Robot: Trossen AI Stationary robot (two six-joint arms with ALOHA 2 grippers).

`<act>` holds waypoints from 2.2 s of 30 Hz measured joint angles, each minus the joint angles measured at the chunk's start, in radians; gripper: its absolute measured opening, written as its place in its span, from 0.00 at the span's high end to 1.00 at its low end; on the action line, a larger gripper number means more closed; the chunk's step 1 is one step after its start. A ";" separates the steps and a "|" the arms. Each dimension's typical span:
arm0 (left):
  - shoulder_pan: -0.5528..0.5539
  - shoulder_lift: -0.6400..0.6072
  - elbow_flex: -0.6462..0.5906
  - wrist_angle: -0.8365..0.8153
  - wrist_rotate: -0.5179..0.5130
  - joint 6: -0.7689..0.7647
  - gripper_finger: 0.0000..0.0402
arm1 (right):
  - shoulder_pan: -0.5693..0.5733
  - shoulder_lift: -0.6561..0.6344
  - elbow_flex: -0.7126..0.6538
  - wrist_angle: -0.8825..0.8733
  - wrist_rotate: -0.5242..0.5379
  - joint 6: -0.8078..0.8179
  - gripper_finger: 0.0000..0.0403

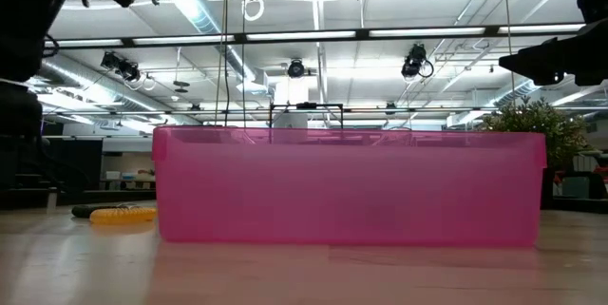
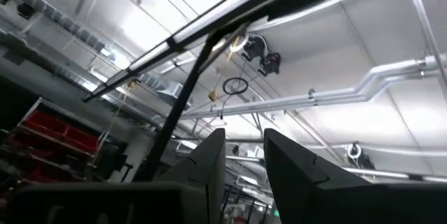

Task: Sort spring keychains
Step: Put the black spring keychain into the red bin

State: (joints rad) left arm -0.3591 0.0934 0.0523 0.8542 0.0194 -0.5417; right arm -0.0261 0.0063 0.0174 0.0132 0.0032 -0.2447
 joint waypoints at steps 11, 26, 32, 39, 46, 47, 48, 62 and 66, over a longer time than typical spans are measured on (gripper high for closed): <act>-0.210 0.339 0.165 0.005 0.020 0.150 0.74 | 0.000 0.000 0.000 0.000 0.000 0.000 0.45; -0.479 0.688 0.415 -0.168 -0.020 0.338 0.74 | 0.000 0.000 0.000 0.000 0.000 0.000 0.45; -0.537 0.834 0.580 -0.402 -0.144 0.381 0.74 | 0.000 0.000 0.000 0.000 0.000 0.000 0.45; -0.591 1.042 0.755 -0.612 -0.302 0.380 0.74 | 0.000 0.000 0.000 0.000 0.000 0.000 0.45; -0.612 1.255 0.938 -0.855 -0.349 0.339 0.74 | 0.000 0.000 0.000 0.000 0.000 0.000 0.45; -0.612 1.285 0.959 -0.879 -0.350 0.331 0.74 | 0.000 0.000 0.000 0.000 0.000 0.000 0.45; -0.612 1.317 0.982 -0.903 -0.350 0.322 0.74 | 0.000 0.000 0.000 0.000 0.000 0.000 0.45; -0.549 1.548 1.142 -1.165 -0.422 -0.110 0.74 | 0.000 0.000 0.000 0.000 0.000 0.000 0.45; -0.513 1.564 1.138 -1.259 -0.431 -0.304 0.74 | 0.000 0.000 0.000 0.000 0.000 0.000 0.45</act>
State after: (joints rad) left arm -0.8722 1.6578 1.1908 -0.4045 -0.4114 -0.8456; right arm -0.0262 0.0060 0.0174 0.0132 0.0032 -0.2451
